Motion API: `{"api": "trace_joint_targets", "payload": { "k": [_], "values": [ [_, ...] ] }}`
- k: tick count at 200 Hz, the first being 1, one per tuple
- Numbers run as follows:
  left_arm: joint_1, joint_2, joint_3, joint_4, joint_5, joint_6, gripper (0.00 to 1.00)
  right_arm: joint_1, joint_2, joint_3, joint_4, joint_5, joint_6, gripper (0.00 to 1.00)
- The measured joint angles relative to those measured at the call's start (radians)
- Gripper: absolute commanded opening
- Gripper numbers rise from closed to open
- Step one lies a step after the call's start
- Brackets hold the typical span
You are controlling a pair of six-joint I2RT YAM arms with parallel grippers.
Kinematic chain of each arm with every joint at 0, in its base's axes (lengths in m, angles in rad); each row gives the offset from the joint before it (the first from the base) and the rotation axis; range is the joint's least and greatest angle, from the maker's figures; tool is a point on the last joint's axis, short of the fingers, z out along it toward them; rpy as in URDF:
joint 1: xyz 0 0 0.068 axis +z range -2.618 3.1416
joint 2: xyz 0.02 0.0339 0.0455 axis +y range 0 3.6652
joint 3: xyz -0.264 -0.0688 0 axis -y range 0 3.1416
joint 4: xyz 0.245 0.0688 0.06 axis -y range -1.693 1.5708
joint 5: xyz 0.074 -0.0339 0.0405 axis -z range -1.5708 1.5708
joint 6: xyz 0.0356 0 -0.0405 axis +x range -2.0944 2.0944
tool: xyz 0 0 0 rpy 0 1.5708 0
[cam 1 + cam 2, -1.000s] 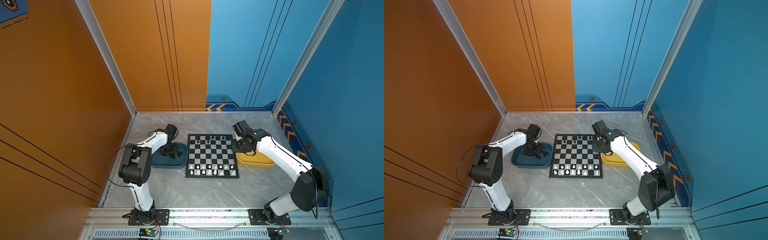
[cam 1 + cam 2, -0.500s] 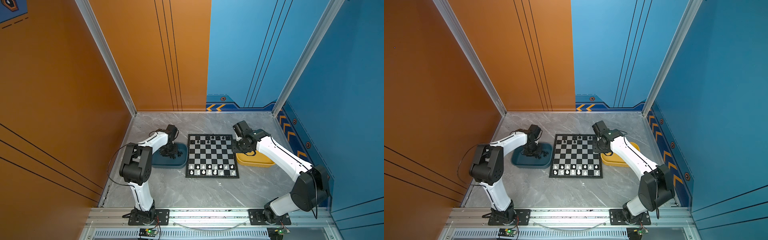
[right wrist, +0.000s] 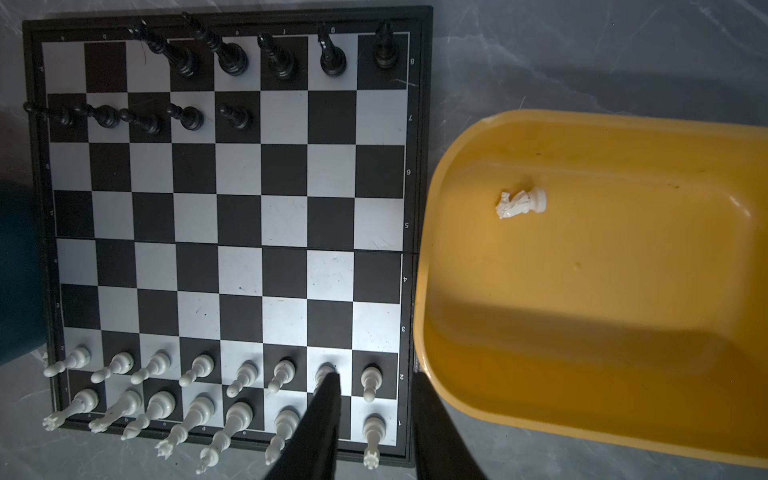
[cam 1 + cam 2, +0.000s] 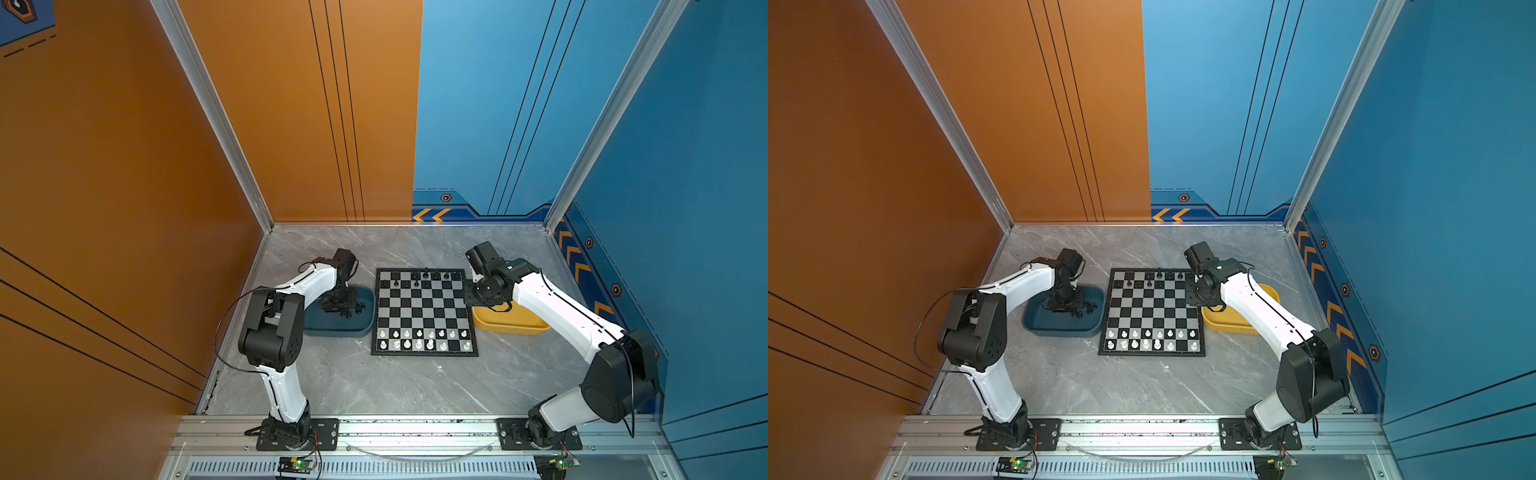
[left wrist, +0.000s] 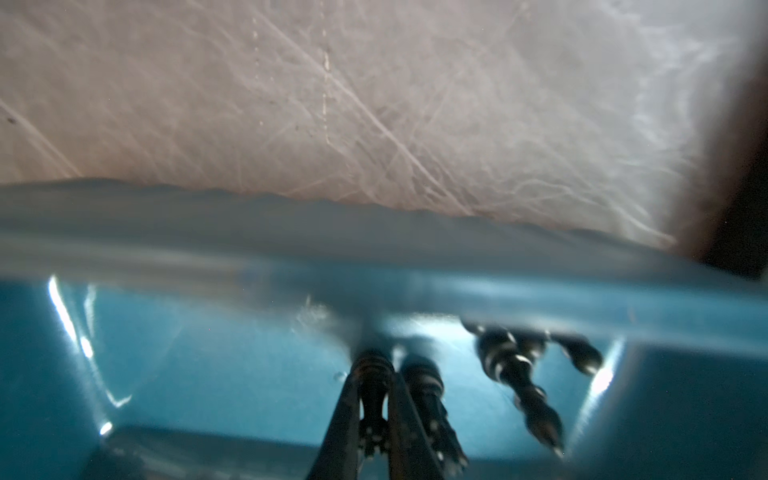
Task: Set up the chess pieces on the board
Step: 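Lower the left gripper into the teal tray and grasp a black pawn, then carry the black pawn with the left gripper to the board's farthest rows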
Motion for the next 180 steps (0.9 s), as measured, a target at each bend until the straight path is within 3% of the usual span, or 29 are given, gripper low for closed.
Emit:
{"api": "trace_joint_targets", "payload": {
  "k": [64,119,149,180],
  "values": [
    [-0.021,-0.110,0.118,-0.072,-0.016,0.008,0.04,0.000,0.000,0.000,0.000,0.000,0.000,0.31],
    [-0.101,-0.120,0.319,-0.124,-0.030,0.036,0.04,-0.006,0.000,-0.008,0.003,-0.001,0.000,0.30],
    [-0.135,-0.047,0.457,-0.125,-0.031,0.054,0.04,-0.006,0.000,-0.020,0.009,-0.005,0.000,0.30],
    [-0.159,0.115,0.610,-0.135,-0.031,0.077,0.03,-0.007,-0.002,-0.034,0.019,-0.007,0.002,0.30]
  ]
}}
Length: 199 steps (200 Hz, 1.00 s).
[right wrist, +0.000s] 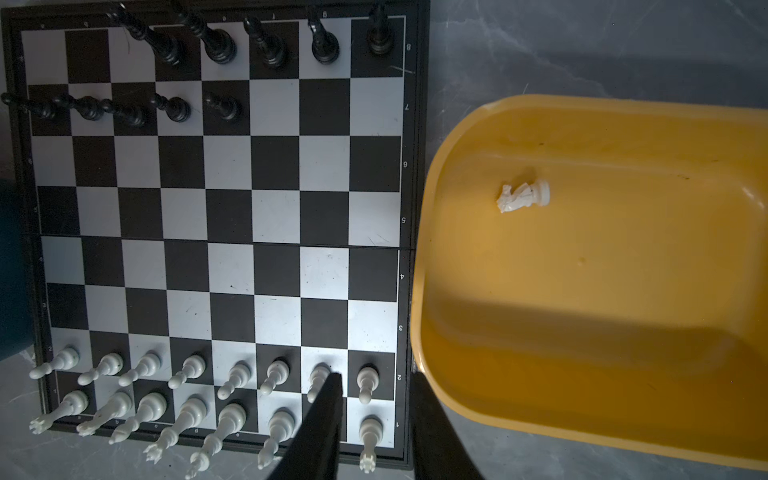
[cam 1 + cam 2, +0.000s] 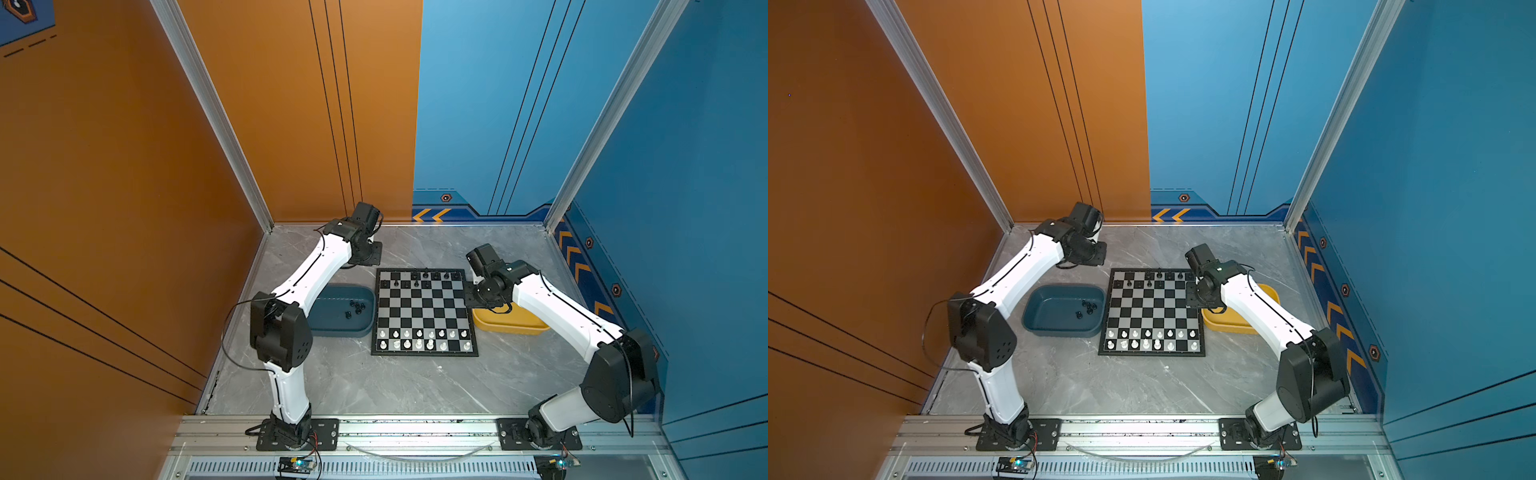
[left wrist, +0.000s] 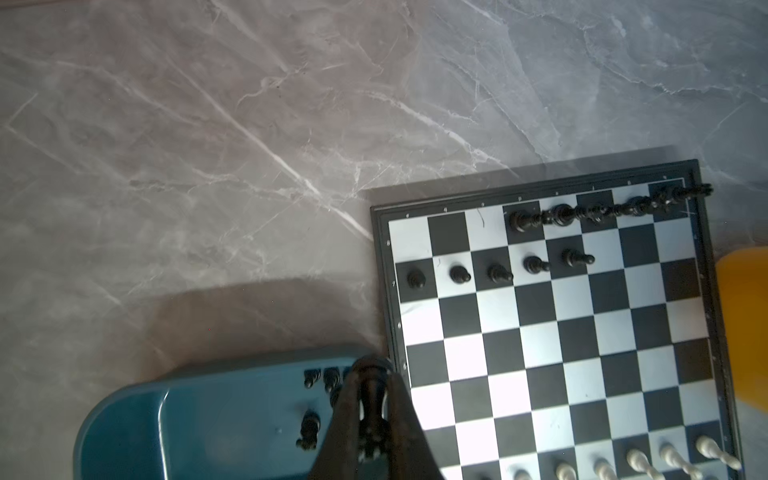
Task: Set up the chess pieces on the board
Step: 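Carry the black pawn with the left gripper to the board's farthest rows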
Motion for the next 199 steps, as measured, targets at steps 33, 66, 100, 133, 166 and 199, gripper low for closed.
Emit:
{"api": "trace_joint_targets", "payload": {
  "k": [33,66,100,133,166,199],
  "values": [
    [-0.014,0.175,0.131,-0.026,0.000,0.019,0.03,-0.005,-0.012,-0.026,0.005,0.000,0.002,0.30],
    [-0.014,0.285,0.226,-0.055,0.000,0.034,0.03,-0.008,-0.031,-0.038,0.005,0.000,0.006,0.30],
    [-0.014,0.330,0.266,-0.070,0.000,0.038,0.03,-0.017,-0.044,-0.043,0.006,0.000,0.009,0.30],
    [-0.014,0.353,0.286,-0.076,0.000,0.041,0.03,-0.019,-0.044,-0.045,0.006,-0.001,0.009,0.30],
    [-0.014,0.378,0.299,-0.078,0.007,0.041,0.03,-0.019,-0.044,-0.045,0.006,-0.001,0.009,0.30],
    [-0.014,0.405,0.301,-0.081,0.025,0.040,0.03,-0.019,-0.044,-0.045,0.006,-0.004,0.009,0.30]
  ]
}}
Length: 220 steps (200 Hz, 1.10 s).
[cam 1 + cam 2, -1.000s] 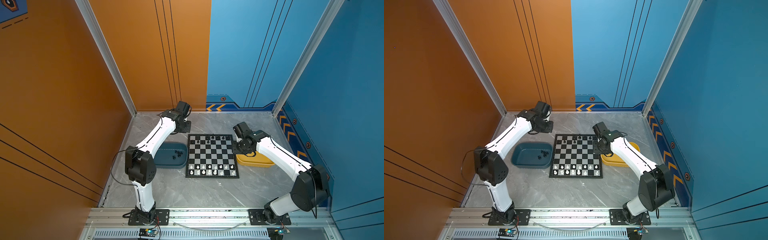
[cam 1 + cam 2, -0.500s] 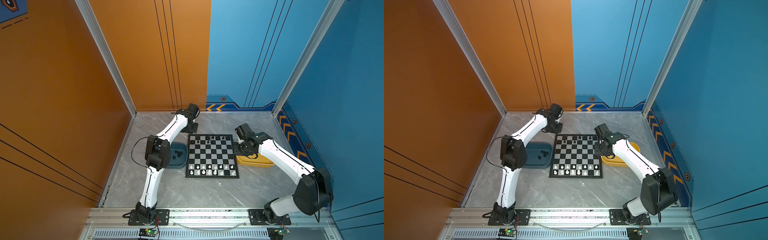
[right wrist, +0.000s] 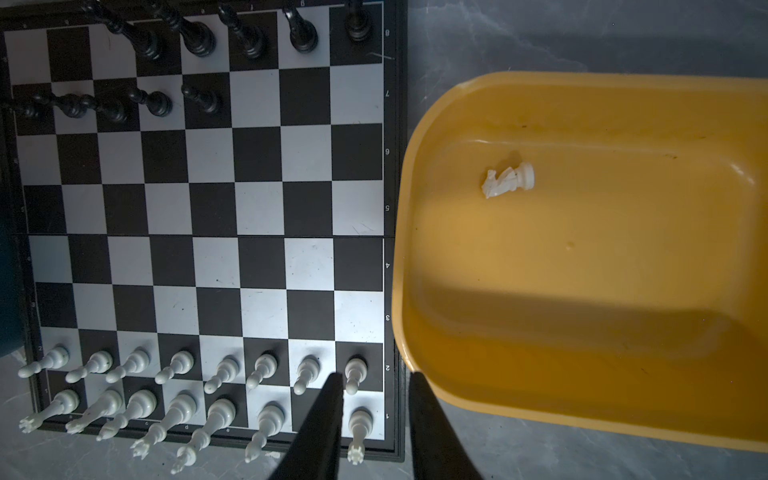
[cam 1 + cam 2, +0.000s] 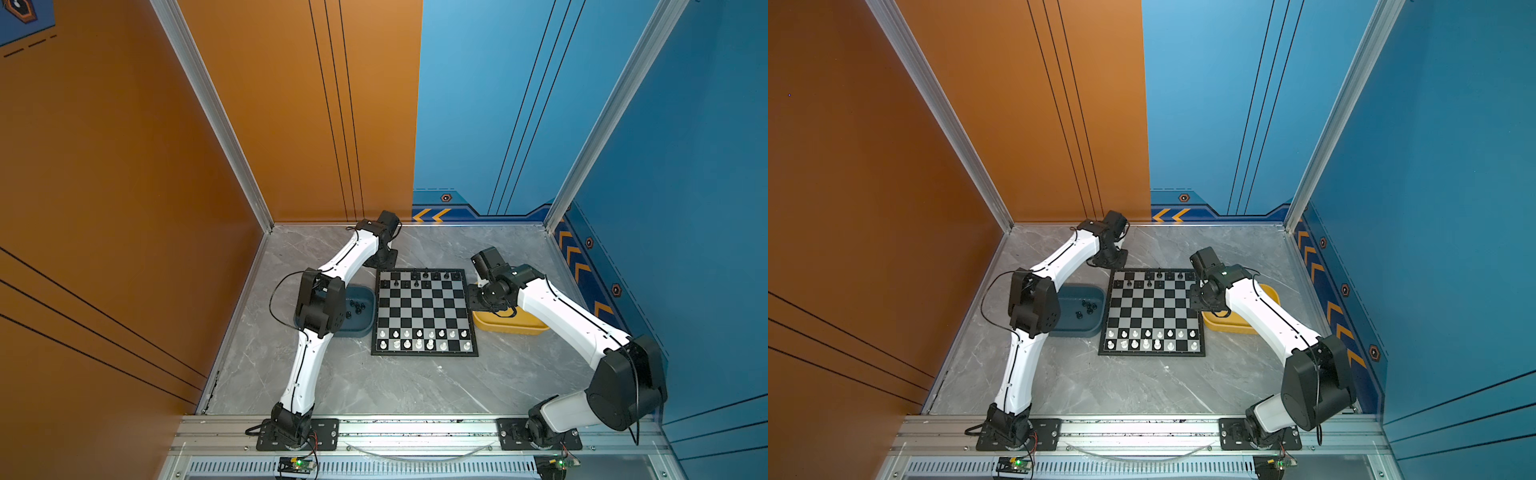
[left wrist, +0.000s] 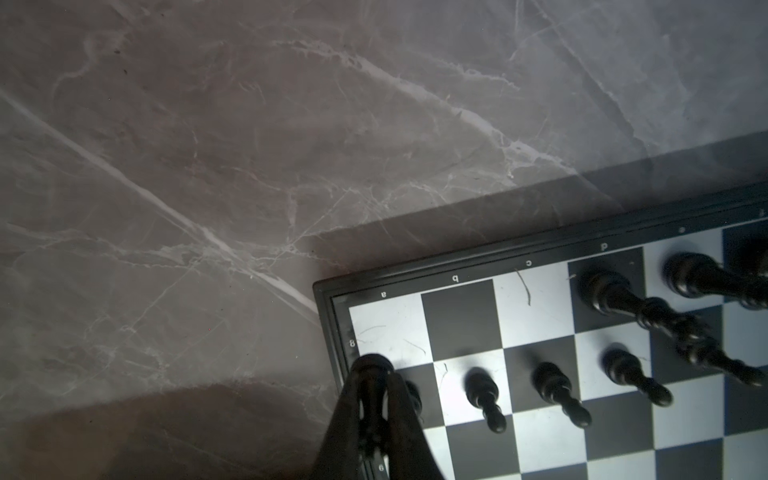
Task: Set up the chess pieces on the board
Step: 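Carry the black pawn with the left gripper to the board's farthest rows, then lower the black pawn onto a far-row square and open the left gripper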
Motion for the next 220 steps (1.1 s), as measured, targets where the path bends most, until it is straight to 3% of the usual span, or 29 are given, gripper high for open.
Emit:
{"api": "trace_joint_targets", "payload": {
  "k": [138,220],
  "values": [
    [-0.005,0.060,0.018,-0.001,0.025,-0.008,0.04,-0.001,0.000,-0.010,0.001,-0.018,0.000,0.30],
    [-0.005,0.061,0.018,-0.004,0.030,-0.023,0.25,-0.001,0.000,-0.018,0.008,-0.019,0.000,0.30]
  ]
}}
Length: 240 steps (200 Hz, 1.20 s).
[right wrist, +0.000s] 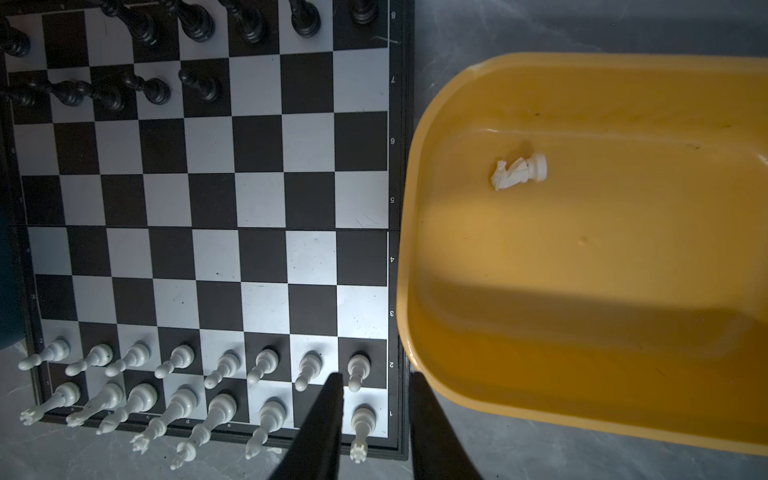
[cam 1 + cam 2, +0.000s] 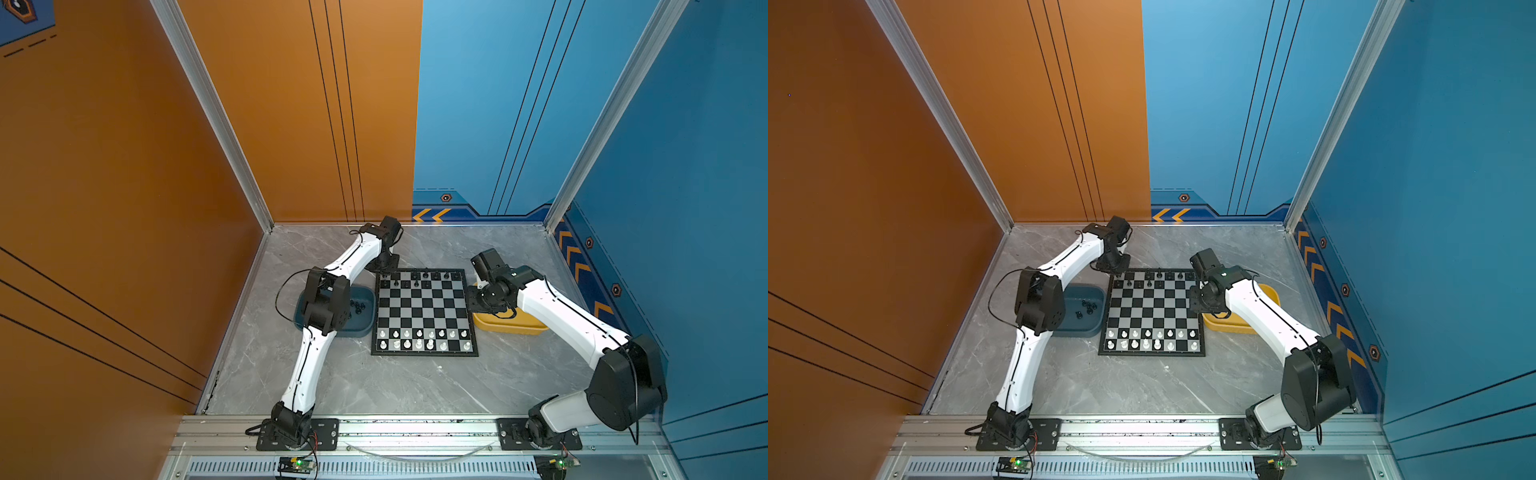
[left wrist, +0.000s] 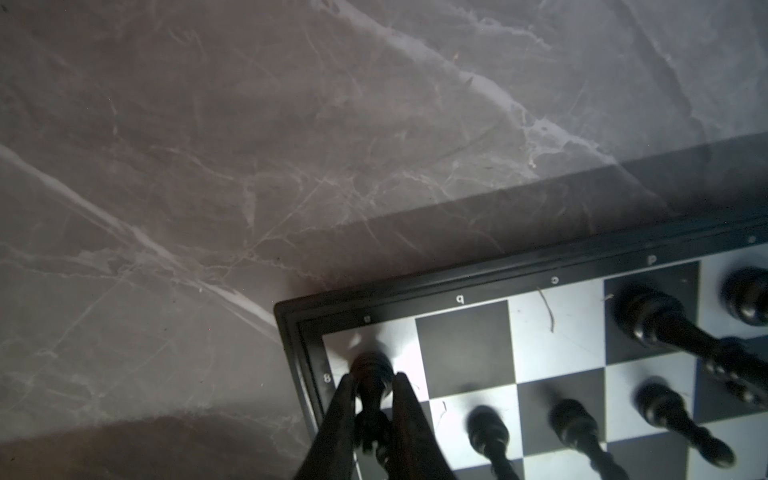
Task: Set up the chess pieces on the board
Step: 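Lower the black pawn onto a far-row square and open the left gripper, then move the empty left gripper back over the teal tray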
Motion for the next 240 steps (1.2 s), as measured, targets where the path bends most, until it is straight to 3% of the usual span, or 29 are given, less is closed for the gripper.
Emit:
{"api": "trace_joint_targets", "payload": {
  "k": [150,192,240],
  "values": [
    [-0.001,-0.042,0.005,-0.004,-0.012,0.020,0.40,0.000,-0.018,-0.010,0.001,0.000,0.016,0.30],
    [0.010,-0.229,-0.031,0.002,-0.053,0.035,0.41,0.000,-0.031,-0.010,0.001,0.000,0.019,0.30],
    [0.057,-0.542,-0.296,0.018,-0.108,0.036,0.43,0.000,-0.031,-0.010,0.001,0.000,0.019,0.30]
  ]
}}
